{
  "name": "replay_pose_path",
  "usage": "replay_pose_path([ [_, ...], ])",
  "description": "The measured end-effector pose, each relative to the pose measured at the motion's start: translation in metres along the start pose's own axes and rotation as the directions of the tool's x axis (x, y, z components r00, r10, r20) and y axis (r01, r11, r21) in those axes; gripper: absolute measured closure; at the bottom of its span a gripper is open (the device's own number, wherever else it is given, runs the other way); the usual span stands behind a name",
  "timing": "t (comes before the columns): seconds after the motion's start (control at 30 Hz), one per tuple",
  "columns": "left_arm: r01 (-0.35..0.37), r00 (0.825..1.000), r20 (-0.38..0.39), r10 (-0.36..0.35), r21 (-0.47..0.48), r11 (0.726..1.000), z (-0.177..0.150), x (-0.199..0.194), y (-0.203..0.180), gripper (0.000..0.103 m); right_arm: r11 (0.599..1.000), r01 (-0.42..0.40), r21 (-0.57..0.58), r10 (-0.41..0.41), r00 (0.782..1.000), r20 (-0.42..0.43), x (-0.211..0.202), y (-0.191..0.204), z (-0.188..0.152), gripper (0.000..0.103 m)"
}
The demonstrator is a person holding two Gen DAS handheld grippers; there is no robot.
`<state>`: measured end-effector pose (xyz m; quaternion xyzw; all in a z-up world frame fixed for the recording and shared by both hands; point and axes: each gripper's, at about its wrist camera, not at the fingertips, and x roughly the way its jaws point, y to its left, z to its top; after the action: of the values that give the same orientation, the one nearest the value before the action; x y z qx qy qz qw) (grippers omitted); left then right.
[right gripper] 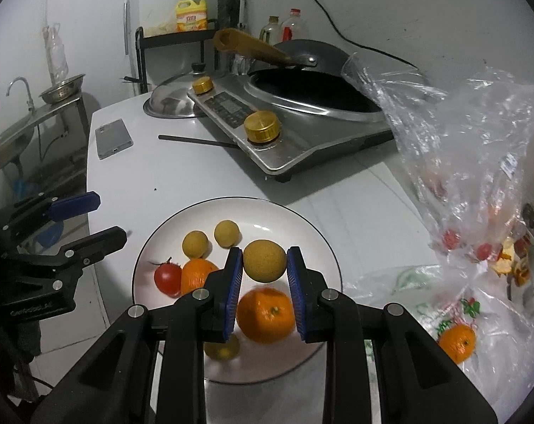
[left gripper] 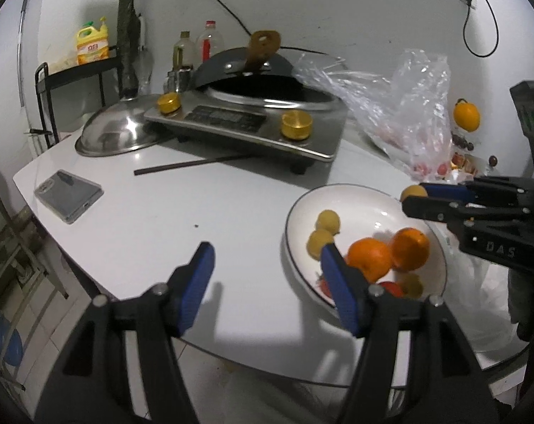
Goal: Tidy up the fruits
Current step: 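Lower the yellow fruit onto the plate and open the right gripper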
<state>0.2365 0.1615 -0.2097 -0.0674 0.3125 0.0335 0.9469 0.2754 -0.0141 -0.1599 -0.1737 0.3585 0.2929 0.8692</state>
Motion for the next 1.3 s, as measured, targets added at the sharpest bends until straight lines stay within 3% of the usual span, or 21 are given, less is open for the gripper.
replay_pose_path([
  [0.57, 0.013, 1.000, -0.022, -0.013, -0.011, 1.000, 0.000, 0.017, 0.006, 0.039, 1.000, -0.026, -0.014, 0.024, 0.995, -0.097, 0.047, 0.004, -0.005, 0.075],
  [1.03, 0.010, 1.000, -0.004, -0.010, -0.005, 1.000, -0.001, 0.006, 0.002, 0.039, 0.999, -0.032, -0.028, 0.029, 0.994, -0.110, 0.046, 0.006, -0.007, 0.073],
  [1.3, 0.014, 1.000, 0.012, -0.015, 0.016, 1.000, 0.001, -0.005, -0.008, 0.039, 1.000, -0.016, -0.019, 0.015, 0.997, -0.073, 0.027, 0.002, -0.007, 0.073],
])
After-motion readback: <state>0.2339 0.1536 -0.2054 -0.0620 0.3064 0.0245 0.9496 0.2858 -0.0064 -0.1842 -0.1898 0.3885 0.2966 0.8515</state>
